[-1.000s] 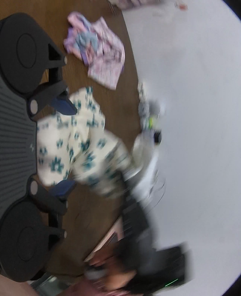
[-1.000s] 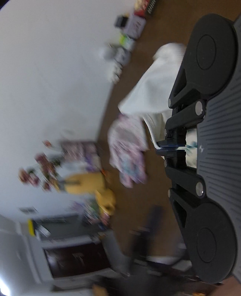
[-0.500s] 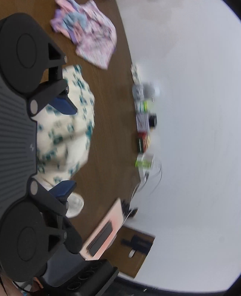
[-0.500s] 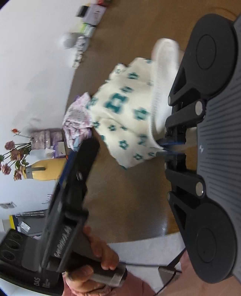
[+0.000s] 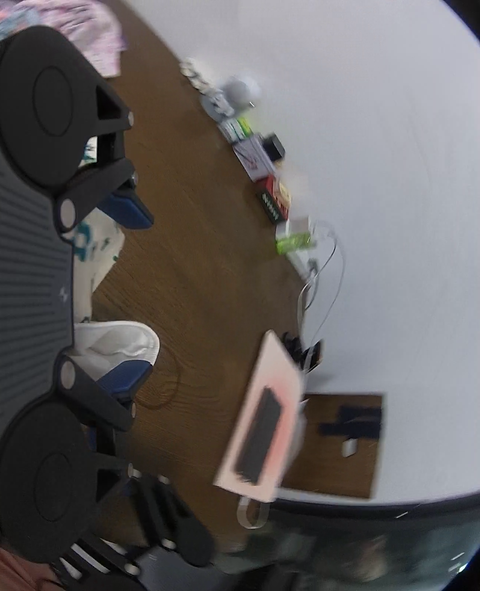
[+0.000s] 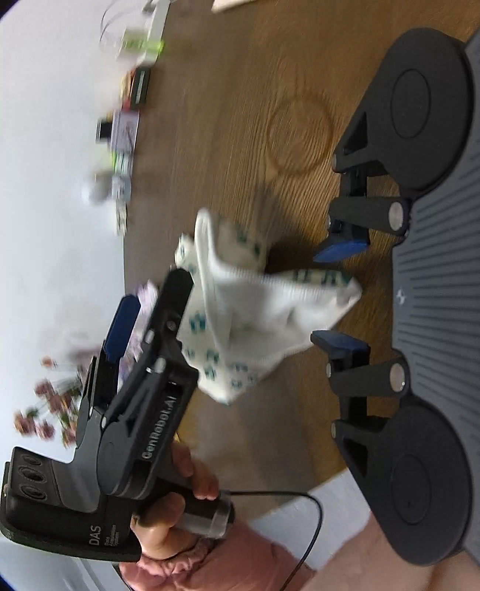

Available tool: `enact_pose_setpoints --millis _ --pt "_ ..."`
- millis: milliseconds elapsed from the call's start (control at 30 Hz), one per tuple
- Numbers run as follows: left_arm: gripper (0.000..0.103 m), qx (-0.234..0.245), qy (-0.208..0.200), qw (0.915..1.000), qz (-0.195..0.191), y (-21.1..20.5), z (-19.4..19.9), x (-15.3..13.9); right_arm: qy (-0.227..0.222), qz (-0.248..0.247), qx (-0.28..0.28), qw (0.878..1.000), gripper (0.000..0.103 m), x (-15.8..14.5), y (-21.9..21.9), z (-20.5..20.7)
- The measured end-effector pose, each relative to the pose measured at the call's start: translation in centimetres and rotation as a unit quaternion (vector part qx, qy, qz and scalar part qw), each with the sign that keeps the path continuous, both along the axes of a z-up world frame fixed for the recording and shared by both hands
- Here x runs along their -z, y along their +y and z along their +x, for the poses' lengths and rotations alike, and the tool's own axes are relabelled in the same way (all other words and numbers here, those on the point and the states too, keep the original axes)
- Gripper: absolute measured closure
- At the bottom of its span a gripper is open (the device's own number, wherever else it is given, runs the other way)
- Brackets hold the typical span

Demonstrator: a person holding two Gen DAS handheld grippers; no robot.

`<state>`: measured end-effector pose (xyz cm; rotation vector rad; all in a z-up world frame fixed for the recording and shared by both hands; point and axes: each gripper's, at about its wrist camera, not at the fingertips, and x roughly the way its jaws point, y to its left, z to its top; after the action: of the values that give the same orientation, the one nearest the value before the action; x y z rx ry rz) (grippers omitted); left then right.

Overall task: Fold clothes
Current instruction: 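Grasp the shirt hem with the left tool while the right tool grasps another hem edge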

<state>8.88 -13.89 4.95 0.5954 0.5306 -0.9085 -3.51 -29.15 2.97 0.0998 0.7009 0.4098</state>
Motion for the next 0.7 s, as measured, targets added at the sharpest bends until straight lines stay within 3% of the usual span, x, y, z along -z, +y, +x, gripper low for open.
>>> enact_pose_setpoints --millis 133,233,333,367,533,700 --pt "0.031 0.048 0.019 0.9957 0.078 -3.0 0.3 1.5 0.008 0.018 0.011 1.000 0.060 0.9 -0.5 0.2" --pt "0.048 0.066 0.035 0.9893 0.125 -4.7 0.4 3.3 0.014 0.020 0.007 1.000 0.060 1.6 -0.2 1.0" --pt "0.089 0.067 0.038 0.9865 0.145 -5.0 0.3 4.4 0.018 0.021 0.004 1.000 0.060 2.2 0.3 2.0" --pt "0.100 0.062 0.031 0.9874 0.142 -4.9 0.2 4.5 0.016 0.019 0.005 1.000 0.060 2.3 0.4 2.1" --pt "0.100 0.001 -0.017 0.9966 0.080 -1.9 0.4 2.6 0.014 0.011 0.010 1.000 0.060 3.0 0.9 3.3" --pt "0.100 -0.074 -0.034 0.9964 0.023 2.7 0.8 0.7 0.006 0.000 0.026 1.000 0.061 3.9 2.0 4.5"
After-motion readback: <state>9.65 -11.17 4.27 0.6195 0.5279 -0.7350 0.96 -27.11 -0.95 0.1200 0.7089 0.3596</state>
